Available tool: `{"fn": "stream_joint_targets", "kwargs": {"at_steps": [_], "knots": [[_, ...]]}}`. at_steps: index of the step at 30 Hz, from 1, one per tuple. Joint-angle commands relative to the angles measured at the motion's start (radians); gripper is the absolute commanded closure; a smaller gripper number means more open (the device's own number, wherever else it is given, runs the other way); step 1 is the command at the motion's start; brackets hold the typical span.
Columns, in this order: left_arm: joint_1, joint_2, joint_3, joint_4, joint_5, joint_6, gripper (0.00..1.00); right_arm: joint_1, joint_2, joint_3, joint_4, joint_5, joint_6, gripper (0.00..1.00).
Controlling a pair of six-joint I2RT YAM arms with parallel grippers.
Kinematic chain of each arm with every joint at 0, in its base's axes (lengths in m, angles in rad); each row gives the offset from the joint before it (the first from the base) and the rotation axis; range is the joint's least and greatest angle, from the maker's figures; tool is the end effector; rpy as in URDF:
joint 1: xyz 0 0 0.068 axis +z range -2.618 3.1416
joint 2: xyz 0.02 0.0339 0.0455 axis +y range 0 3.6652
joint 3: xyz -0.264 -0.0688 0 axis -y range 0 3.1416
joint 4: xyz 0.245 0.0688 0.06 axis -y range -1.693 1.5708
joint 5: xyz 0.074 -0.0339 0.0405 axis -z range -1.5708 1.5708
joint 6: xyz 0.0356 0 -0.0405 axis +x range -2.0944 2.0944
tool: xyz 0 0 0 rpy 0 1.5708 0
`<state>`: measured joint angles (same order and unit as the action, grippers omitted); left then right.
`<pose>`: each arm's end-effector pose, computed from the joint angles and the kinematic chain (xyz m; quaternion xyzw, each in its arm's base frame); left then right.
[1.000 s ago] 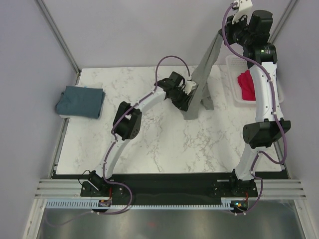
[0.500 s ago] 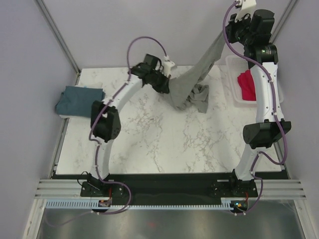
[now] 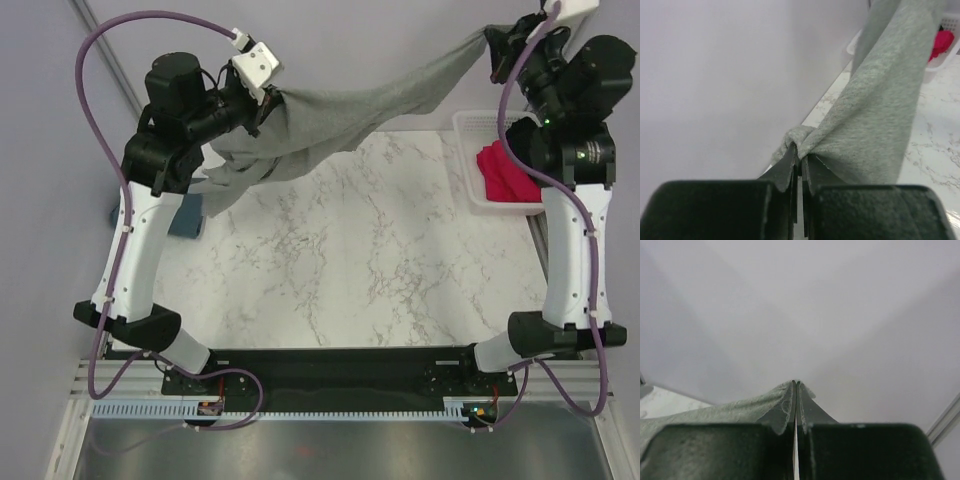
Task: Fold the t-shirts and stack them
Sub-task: Flatten the tshirt out
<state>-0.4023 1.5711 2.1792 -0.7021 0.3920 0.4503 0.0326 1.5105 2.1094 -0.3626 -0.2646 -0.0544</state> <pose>0.2646 -0.1274 0.5567 0.4193 0.6063 -0.1281 0.6635 0.2775 0.0184 0.5901 -0.1302 0.6083 0.0731 0.7795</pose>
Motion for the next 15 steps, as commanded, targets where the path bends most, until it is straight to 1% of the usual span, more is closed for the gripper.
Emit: {"fn": "stream_joint_targets", "kwargs": {"at_steps": [1, 5, 7, 8, 9, 11, 13, 14, 15], "knots": [[-0.006, -0.029, 0.016, 0.024, -0.056, 0.085, 0.95, -0.003, -0.052, 0.04, 0.079, 0.024, 0.021, 1.0], [-0.006, -0.063, -0.034, 0.024, -0.074, 0.114, 0.88, -0.003, -0.075, 0.032, 0.042, 0.002, 0.051, 1.0], [-0.007, -0.074, -0.116, 0.029, -0.074, 0.123, 0.87, -0.003, -0.104, -0.052, 0.056, 0.001, 0.065, 1.0], [-0.007, -0.071, -0.148, 0.036, -0.079, 0.123, 0.87, -0.003, -0.11, -0.083, 0.063, 0.002, 0.079, 1.0], [-0.006, -0.066, -0.221, 0.044, -0.076, 0.125, 0.91, -0.003, -0.114, -0.142, 0.076, 0.002, 0.073, 1.0], [-0.006, -0.027, -0.294, 0.064, -0.065, 0.14, 0.98, -0.003, -0.111, -0.195, 0.074, 0.016, 0.059, 1.0], [-0.006, 0.026, -0.364, 0.064, -0.007, 0.152, 0.98, -0.003, -0.098, -0.291, 0.086, 0.015, 0.022, 1.0], [-0.004, 0.09, -0.375, 0.069, 0.02, 0.142, 0.98, -0.003, -0.089, -0.36, 0.096, 0.008, 0.012, 1.0], [-0.004, 0.125, -0.384, 0.073, 0.033, 0.104, 0.98, -0.003, -0.066, -0.389, 0.109, 0.01, -0.004, 1.0]]}}
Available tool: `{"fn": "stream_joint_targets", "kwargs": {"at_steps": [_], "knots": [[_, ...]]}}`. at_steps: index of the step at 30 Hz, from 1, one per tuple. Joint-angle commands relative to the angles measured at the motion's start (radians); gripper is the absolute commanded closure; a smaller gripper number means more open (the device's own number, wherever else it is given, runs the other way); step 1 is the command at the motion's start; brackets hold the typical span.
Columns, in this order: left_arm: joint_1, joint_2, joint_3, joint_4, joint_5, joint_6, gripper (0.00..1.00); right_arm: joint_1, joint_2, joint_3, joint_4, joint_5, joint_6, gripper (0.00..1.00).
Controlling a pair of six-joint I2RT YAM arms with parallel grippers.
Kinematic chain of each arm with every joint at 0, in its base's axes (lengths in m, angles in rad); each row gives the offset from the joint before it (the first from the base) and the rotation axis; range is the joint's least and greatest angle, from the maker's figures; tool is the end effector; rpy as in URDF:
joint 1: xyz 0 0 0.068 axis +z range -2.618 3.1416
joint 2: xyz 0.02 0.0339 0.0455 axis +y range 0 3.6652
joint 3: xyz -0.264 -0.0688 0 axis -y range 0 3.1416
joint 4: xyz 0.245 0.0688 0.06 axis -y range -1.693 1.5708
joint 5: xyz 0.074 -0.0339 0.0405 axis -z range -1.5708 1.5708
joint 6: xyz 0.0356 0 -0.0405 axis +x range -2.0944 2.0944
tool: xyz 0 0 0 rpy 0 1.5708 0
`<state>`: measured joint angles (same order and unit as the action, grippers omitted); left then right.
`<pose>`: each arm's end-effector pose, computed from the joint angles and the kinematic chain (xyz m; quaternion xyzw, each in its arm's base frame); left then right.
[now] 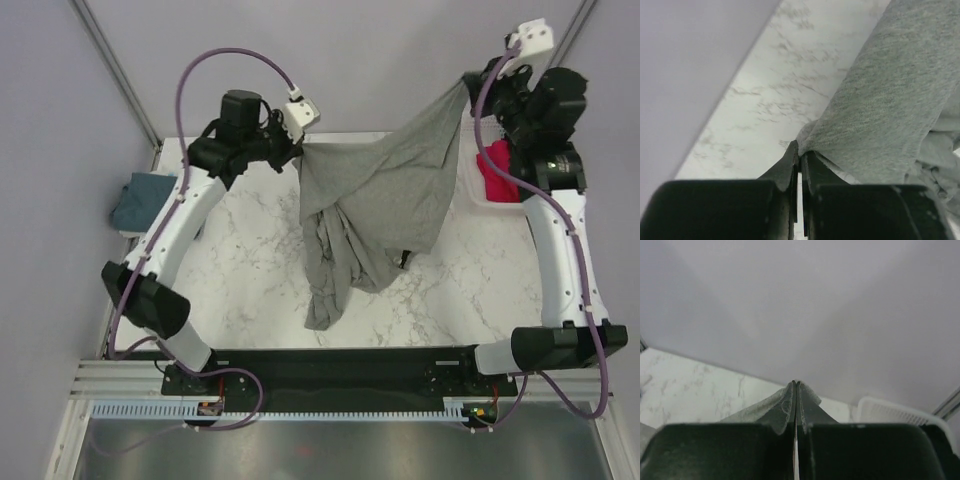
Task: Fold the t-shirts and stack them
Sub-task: Flatten the tshirt out
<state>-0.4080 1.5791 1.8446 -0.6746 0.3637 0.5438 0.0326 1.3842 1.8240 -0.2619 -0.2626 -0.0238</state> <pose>0.3082 -0.1470 0.4570 0.4649 0.6854 -0.1142 0.5487 0.2734 0.0182 0.5507 -0.1183 0.6329 0.0873 0.7601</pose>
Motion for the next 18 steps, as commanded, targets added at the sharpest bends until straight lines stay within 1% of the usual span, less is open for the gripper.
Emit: {"fn": "stream_joint_targets", "kwargs": {"at_steps": [1, 2, 3, 4, 5, 6, 7, 8, 9, 11, 12, 14, 15, 16, 17, 18], "knots": [[0.001, 0.155, -0.045, 0.05, 0.067, -0.016, 0.98, -0.003, 0.078, -0.132, 0.021, 0.013, -0.039, 1.0], [0.001, 0.247, -0.035, 0.065, 0.066, -0.046, 0.98, -0.003, 0.097, -0.167, 0.03, 0.016, -0.042, 1.0], [0.001, 0.29, 0.003, 0.073, 0.066, -0.074, 0.97, -0.003, 0.14, -0.178, 0.055, 0.031, -0.048, 1.0], [0.001, 0.341, 0.033, 0.081, 0.064, -0.118, 0.94, -0.005, 0.166, -0.183, 0.064, 0.046, -0.042, 1.0], [0.001, 0.384, 0.066, 0.086, 0.064, -0.133, 0.92, -0.003, 0.192, -0.177, 0.072, 0.059, -0.041, 1.0], [0.0, 0.468, 0.137, 0.107, 0.046, -0.143, 0.9, -0.005, 0.243, -0.158, 0.073, 0.075, -0.045, 1.0], [-0.003, 0.508, 0.177, 0.113, 0.032, -0.145, 0.86, -0.005, 0.262, -0.149, 0.075, 0.088, -0.041, 1.0], [-0.011, 0.542, 0.218, 0.119, -0.018, -0.136, 0.79, -0.008, 0.282, -0.131, 0.076, 0.094, -0.035, 1.0], [-0.017, 0.6, 0.299, 0.115, -0.052, -0.119, 0.64, -0.01, 0.304, -0.124, 0.081, 0.103, -0.03, 1.0], [-0.02, 0.614, 0.362, 0.086, -0.078, -0.13, 0.58, -0.011, 0.317, -0.112, 0.079, 0.108, -0.028, 1.0], [-0.02, 0.575, 0.366, 0.055, -0.071, -0.149, 0.56, -0.011, 0.319, -0.112, 0.079, 0.111, -0.031, 1.0], [-0.02, 0.485, 0.294, 0.04, -0.06, -0.163, 0.53, -0.014, 0.314, -0.127, 0.078, 0.129, -0.045, 1.0], [-0.02, 0.432, 0.166, 0.04, -0.062, -0.183, 0.48, -0.016, 0.306, -0.134, 0.079, 0.135, -0.051, 1.0], [-0.02, 0.315, 0.097, 0.029, -0.065, -0.202, 0.45, -0.02, 0.303, -0.143, 0.079, 0.138, -0.051, 1.0], [-0.02, 0.267, 0.032, 0.015, -0.042, -0.223, 0.42, -0.023, 0.297, -0.161, 0.078, 0.138, -0.053, 1.0], [-0.022, 0.213, -0.075, -0.012, -0.022, -0.244, 0.41, -0.023, 0.291, -0.17, 0.081, 0.138, -0.053, 1.0]]}}
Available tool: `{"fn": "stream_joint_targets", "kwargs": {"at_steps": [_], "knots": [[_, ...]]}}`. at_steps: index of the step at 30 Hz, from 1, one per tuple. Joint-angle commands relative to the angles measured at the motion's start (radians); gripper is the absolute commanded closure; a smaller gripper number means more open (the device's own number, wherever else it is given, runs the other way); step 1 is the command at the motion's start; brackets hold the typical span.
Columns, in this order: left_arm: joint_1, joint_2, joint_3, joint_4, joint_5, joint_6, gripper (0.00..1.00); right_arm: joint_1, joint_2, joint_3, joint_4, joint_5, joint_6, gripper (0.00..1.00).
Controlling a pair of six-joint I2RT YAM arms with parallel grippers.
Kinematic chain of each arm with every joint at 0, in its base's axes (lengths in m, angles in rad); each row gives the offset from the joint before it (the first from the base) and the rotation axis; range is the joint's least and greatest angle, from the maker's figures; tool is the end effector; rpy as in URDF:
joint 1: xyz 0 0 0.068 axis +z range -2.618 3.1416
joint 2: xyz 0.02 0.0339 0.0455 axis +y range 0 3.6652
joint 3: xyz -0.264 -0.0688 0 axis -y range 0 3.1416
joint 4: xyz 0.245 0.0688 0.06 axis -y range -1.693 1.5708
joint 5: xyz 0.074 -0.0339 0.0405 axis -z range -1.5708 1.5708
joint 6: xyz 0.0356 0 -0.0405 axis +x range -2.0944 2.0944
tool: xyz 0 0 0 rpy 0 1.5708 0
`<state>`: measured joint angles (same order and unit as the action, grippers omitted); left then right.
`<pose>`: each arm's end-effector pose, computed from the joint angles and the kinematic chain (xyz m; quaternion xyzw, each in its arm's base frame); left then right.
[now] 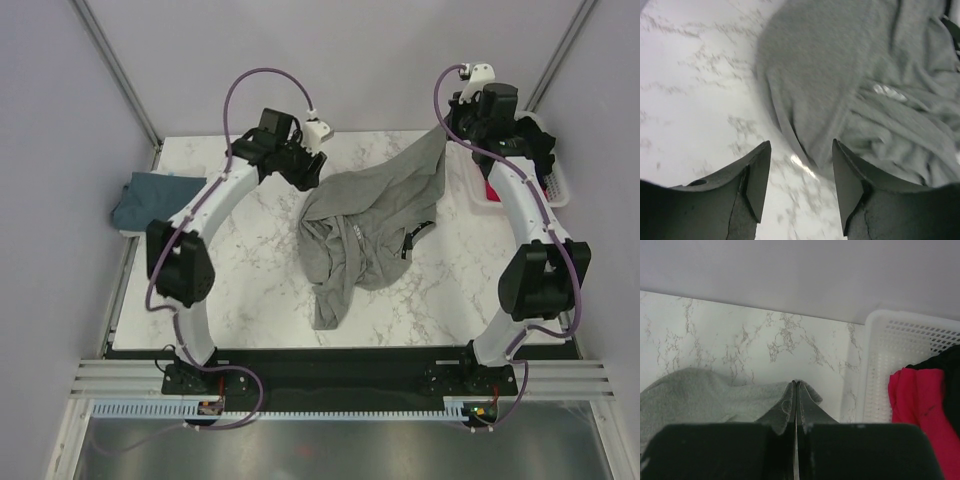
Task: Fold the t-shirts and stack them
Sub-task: Flatten the tshirt out
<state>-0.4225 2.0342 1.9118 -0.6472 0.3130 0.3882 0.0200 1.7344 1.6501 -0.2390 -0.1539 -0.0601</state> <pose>0.4205 -0.2011 0.3042 0.4145 0.8119 -0.1501 0.3827 0.4155 0.0138 0.3784 -0.0773 0.8068 0.0507 0.5835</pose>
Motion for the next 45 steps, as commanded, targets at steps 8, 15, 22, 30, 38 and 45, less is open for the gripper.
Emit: {"fn": "stream_joint_targets", "kwargs": {"at_steps": [8, 15, 22, 30, 38, 45], "knots": [[-0.087, -0.332, -0.459, -0.184, -0.031, -0.146, 0.5, -0.011, -0.033, -0.02, 0.061, -0.007, 0.023, 1.0], [-0.174, -0.249, -0.454, -0.186, -0.034, -0.176, 0.52, -0.011, 0.002, 0.017, 0.049, -0.033, 0.04, 1.0], [-0.254, -0.19, -0.448, -0.187, -0.028, -0.186, 0.5, -0.012, 0.01, 0.017, 0.04, -0.061, 0.04, 1.0], [-0.274, -0.155, -0.453, -0.192, -0.026, -0.196, 0.5, -0.011, 0.01, 0.01, 0.038, -0.072, 0.032, 1.0], [-0.279, -0.092, -0.415, -0.186, -0.026, -0.198, 0.5, -0.014, 0.019, 0.011, 0.04, -0.075, 0.036, 1.0], [-0.289, -0.065, -0.405, -0.187, -0.035, -0.198, 0.47, -0.015, 0.025, 0.008, 0.046, -0.076, 0.039, 1.0]]}}
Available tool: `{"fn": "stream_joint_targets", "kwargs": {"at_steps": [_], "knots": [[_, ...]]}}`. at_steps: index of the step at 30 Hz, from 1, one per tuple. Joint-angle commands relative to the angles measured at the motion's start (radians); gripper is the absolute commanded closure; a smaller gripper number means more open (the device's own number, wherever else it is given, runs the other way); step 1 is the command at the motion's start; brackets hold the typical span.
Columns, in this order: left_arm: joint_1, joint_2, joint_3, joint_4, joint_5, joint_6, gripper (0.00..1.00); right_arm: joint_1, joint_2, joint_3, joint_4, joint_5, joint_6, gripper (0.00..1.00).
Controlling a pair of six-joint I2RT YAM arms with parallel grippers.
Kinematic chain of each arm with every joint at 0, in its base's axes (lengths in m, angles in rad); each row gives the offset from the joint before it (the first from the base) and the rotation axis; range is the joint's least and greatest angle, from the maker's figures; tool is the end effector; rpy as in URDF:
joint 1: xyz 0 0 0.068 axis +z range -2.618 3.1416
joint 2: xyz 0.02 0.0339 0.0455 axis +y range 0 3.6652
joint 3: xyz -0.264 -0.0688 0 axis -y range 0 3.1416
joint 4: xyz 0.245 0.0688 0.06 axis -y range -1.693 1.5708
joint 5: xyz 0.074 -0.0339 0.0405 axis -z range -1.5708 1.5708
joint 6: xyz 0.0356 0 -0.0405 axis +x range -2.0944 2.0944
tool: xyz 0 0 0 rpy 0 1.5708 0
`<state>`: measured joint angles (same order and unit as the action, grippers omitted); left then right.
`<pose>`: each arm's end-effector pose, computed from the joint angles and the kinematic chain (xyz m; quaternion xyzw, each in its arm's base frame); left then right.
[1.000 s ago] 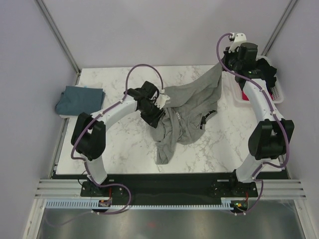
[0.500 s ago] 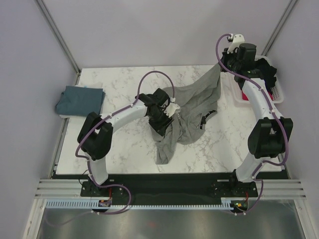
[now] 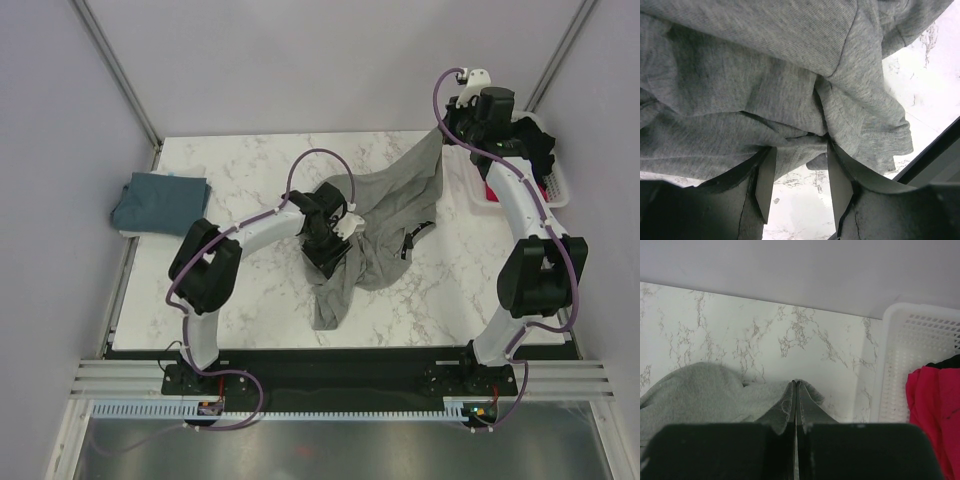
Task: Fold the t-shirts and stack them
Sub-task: Flatten the tshirt out
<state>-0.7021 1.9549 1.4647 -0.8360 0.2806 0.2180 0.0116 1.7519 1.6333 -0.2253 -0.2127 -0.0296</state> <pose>0.2910 -0.2591 0.1909 0.4516 0.8730 -0.1637 0.0840 0.4202 0.0124 0.3671 -0.0778 0.8116 0.0816 0.5732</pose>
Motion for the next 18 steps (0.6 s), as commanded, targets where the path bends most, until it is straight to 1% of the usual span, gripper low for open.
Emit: {"fn": "stream_joint_targets", "kwargs": {"at_steps": [1, 5, 9, 10, 11, 13, 14, 15, 17, 18], "knots": [[-0.01, 0.018, 0.043, 0.005, -0.006, -0.028, 0.47, -0.006, 0.008, 0.023, 0.032, -0.017, 0.008, 1.0], [-0.01, 0.039, 0.051, 0.005, -0.023, -0.023, 0.45, -0.007, 0.011, 0.02, 0.033, -0.017, 0.011, 1.0], [-0.01, 0.055, 0.054, 0.006, -0.034, -0.022, 0.51, -0.007, 0.012, 0.022, 0.038, -0.014, 0.014, 1.0], [-0.01, 0.059, 0.057, 0.006, -0.037, -0.02, 0.54, -0.006, 0.012, 0.023, 0.041, -0.014, 0.016, 1.0], [-0.01, 0.061, 0.06, 0.005, -0.035, -0.02, 0.61, -0.005, 0.012, 0.023, 0.04, -0.013, 0.017, 1.0], [-0.01, 0.053, 0.06, 0.006, -0.037, -0.02, 0.67, -0.005, 0.011, 0.023, 0.041, -0.013, 0.017, 1.0], [-0.01, 0.049, 0.062, 0.005, -0.037, -0.02, 0.74, -0.005, 0.009, 0.023, 0.043, -0.013, 0.019, 1.0], [-0.01, 0.035, 0.06, 0.003, -0.041, -0.019, 0.76, -0.005, 0.008, 0.023, 0.044, -0.014, 0.019, 1.0], [-0.007, 0.021, 0.049, 0.003, -0.058, -0.009, 0.87, -0.033, 0.006, 0.016, 0.046, -0.011, 0.022, 1.0], [-0.005, -0.003, 0.046, -0.003, -0.064, -0.005, 0.9, -0.035, 0.006, 0.013, 0.046, -0.013, 0.023, 1.0]]}}
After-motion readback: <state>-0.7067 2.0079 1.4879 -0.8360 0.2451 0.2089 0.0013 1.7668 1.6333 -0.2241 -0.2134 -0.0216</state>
